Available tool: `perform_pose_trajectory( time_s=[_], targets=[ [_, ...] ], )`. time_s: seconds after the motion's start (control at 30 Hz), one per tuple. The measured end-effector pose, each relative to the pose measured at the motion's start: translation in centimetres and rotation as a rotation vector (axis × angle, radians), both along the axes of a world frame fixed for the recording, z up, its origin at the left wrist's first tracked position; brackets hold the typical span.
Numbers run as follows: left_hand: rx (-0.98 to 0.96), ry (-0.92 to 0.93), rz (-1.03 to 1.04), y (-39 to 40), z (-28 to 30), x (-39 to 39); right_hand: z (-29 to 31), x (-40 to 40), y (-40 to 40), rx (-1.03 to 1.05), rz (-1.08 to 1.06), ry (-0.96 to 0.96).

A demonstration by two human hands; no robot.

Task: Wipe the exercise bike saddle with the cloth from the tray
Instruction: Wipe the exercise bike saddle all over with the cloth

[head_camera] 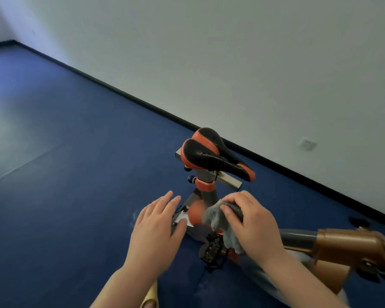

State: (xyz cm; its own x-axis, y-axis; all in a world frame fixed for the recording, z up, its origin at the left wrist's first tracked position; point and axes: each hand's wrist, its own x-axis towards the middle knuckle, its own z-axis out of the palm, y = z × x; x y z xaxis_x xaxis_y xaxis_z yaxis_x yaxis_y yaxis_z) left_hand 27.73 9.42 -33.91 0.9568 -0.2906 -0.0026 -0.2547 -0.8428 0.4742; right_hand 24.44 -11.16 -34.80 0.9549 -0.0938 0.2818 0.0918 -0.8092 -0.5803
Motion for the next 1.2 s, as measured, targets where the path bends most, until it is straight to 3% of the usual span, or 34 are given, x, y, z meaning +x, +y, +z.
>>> perform_pose_trajectory(
  time_s=[0.2,0.33,0.47,0.7,0.83,0.97,1.07,1.2],
  targets=[
    [0.057,0.019,-0.212,2.2,-0.5,9.4,-1.3,5.4,2.8,0.067,-0.233,0.057],
    [0.075,0.015,-0.297,4.0,-0.5,15.1,-2.0,7.8,4.7,0.257,-0.438,0.074],
    [0.06,0.054,-0.358,3.9,-0.8,18.9,-1.2,9.5,5.4,0.506,-0.659,0.019],
    [-0.021,0.073,-0.394,1.4,-1.7,22.2,1.7,13.0,4.8,0.62,-0.78,-0.226],
    [-0.07,0.116,-0.297,0.6,-2.4,23.2,-0.2,16.7,4.1,0.5,-0.58,-0.194],
    [-0.139,0.204,-0.219,-0.5,-3.5,23.2,-6.3,18.2,3.2,0.054,-0.342,0.008],
    [-0.206,0.179,-0.203,-2.0,-3.5,23.1,-7.8,17.9,1.9,-0.135,-0.274,-0.011],
    [-0.242,0.14,-0.223,-3.4,-4.0,23.2,-8.4,17.7,0.2,-0.198,-0.2,-0.086]
  ],
)
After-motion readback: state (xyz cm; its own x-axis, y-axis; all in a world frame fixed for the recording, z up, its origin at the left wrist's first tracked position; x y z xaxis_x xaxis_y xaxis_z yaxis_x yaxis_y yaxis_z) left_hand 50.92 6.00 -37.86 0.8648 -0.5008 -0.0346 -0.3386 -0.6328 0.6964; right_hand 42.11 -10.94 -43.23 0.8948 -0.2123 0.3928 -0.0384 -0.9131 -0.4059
